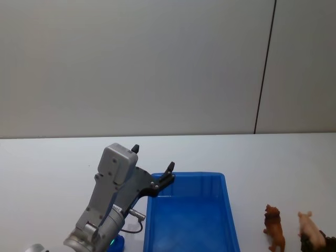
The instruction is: Pick up the two dolls from the table and place them into the box.
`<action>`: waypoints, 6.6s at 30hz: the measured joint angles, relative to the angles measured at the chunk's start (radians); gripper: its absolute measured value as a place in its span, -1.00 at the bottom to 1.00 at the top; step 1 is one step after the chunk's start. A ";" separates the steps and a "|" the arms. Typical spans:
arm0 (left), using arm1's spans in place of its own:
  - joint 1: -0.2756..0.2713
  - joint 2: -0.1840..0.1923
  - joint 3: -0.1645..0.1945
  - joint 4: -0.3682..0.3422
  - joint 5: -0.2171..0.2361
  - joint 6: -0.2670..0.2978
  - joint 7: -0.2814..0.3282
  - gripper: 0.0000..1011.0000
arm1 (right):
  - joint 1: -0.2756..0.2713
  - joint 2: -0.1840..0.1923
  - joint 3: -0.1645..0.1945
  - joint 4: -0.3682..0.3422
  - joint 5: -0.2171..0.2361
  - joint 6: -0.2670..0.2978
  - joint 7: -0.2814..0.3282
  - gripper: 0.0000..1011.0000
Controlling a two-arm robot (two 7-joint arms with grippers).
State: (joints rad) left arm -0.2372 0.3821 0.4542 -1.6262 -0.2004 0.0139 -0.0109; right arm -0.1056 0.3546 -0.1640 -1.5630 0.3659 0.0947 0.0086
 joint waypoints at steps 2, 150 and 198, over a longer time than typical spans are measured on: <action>0.000 0.000 0.000 0.000 0.000 0.000 0.000 0.98 | 0.001 -0.001 0.000 0.001 -0.001 -0.001 0.002 -0.24; 0.000 0.000 0.000 0.000 0.000 0.000 0.000 0.98 | 0.001 -0.074 -0.052 -0.055 -0.050 0.046 0.056 -0.39; 0.000 0.000 0.000 0.000 0.000 0.000 0.000 0.98 | 0.144 -0.144 -0.098 -0.050 -0.116 -0.062 0.344 0.36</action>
State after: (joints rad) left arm -0.2372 0.3821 0.4542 -1.6262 -0.2004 0.0139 -0.0109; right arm 0.0386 0.2102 -0.2624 -1.6127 0.2495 0.0331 0.3523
